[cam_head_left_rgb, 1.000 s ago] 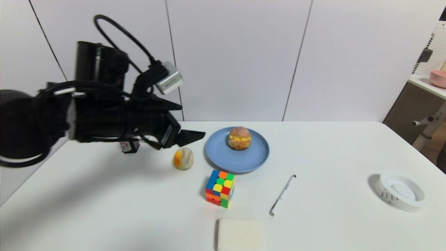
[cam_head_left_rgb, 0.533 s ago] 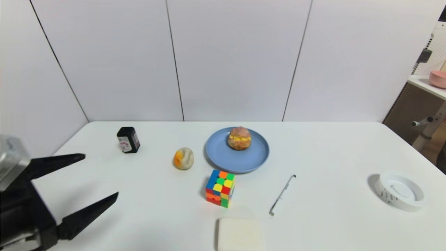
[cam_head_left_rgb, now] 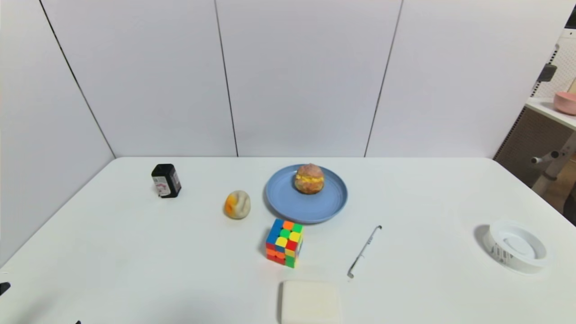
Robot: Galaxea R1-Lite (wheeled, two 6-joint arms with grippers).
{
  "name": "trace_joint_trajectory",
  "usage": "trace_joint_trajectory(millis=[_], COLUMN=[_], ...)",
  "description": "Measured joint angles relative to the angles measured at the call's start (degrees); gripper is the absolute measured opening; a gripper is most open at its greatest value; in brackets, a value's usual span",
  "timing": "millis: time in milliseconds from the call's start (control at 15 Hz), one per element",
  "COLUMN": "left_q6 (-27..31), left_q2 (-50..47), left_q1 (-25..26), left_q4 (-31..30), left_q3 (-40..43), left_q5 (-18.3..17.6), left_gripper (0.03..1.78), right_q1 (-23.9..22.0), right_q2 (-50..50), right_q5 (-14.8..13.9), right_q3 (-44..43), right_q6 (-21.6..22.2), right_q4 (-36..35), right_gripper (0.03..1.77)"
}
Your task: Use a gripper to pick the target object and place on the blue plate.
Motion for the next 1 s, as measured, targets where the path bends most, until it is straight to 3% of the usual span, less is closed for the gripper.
trace_joint_trajectory(millis=[267,533,800,1000], left_q6=[-3.68,-5.29,-7.72,-8.05], left_q2=[-2.66,-5.66,-15.47,-18.14], left_q1=[3.3,6.53,8.53,8.89], left_q4=[0.95,6.55,16.2,17.31], left_q3=[1.33,1.68,1.71,1.71], left_q5=[0.13,-0.11,-0.16,0.0], left_gripper=[1.69,1.69,1.69,1.69], right_q1=[0.0,0.0,0.0,-0.02], right_q2=[0.0,0.0,0.0,0.0], right_q5=[-0.02,-0.02,0.0,0.0], right_q3=[0.0,0.0,0.0,0.0], right_q6=[0.0,0.0,0.1,0.1], right_q4=[0.0,0.0,0.0,0.0], right_gripper=[1.7,1.7,1.7,1.7])
